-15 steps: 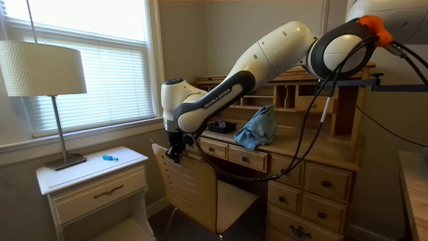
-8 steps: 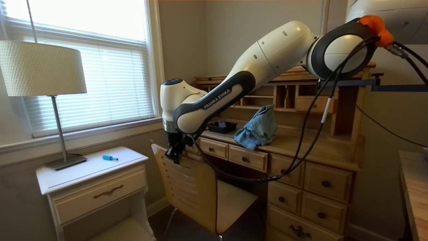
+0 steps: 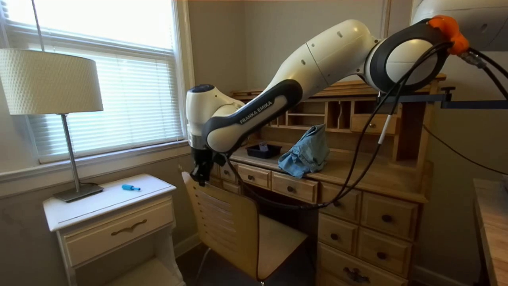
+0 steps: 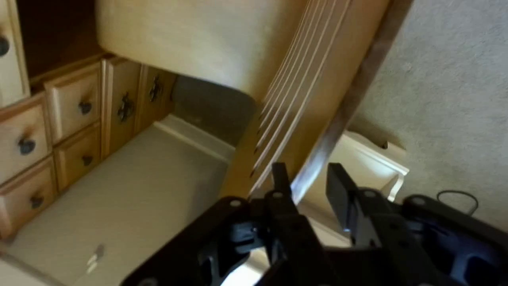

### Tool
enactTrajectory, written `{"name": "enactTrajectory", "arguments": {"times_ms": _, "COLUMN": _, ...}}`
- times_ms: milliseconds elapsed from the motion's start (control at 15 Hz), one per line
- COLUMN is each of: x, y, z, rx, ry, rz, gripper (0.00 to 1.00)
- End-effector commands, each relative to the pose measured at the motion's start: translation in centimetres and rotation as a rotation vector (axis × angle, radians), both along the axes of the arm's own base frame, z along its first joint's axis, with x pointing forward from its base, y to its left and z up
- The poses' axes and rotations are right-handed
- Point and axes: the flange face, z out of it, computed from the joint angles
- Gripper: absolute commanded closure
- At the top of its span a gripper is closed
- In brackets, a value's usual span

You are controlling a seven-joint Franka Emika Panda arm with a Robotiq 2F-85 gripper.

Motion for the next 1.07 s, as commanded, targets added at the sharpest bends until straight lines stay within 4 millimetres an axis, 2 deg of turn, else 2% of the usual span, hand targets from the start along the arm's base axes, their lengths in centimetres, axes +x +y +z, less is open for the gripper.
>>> {"name": "enactTrajectory", "arguments": {"times_ms": 0, "x": 2.0, "y": 1.6, "z": 9.9, "rx": -0.013, "ry": -0.169, "rz": 0.115, "gripper": 0.37}}
{"name": "enactTrajectory", "arguments": {"times_ms": 133, "x": 2.8, "y": 1.2, "z": 12.8, "rx": 0.033, "ry": -0.258, "rz": 0.132, "gripper": 0.22}}
{"name": "enactTrajectory", "arguments": {"times_ms": 267, "x": 3.4, "y": -0.2, "z": 13.0, "rx": 0.075, "ry": -0.276, "rz": 0.089, "gripper": 0.08}}
{"name": "enactTrajectory", "arguments": {"times_ms": 333, "x": 3.6, "y": -1.0, "z": 12.4, "rx": 0.099, "ry": -0.270, "rz": 0.067, "gripper": 0.00}}
{"name": "enactTrajectory", "arguments": {"times_ms": 600, "x": 4.2, "y": -4.4, "z": 8.4, "rx": 0.221, "ry": -0.230, "rz": -0.057, "gripper": 0.00}}
{"name": "enactTrajectory", "arguments": {"times_ms": 800, "x": 4.2, "y": -6.7, "z": 5.1, "rx": 0.237, "ry": -0.188, "rz": -0.200, "gripper": 0.00}}
{"name": "enactTrajectory", "arguments": {"times_ms": 1000, "x": 3.8, "y": -7.9, "z": 2.3, "rx": 0.250, "ry": -0.181, "rz": -0.318, "gripper": 0.00}}
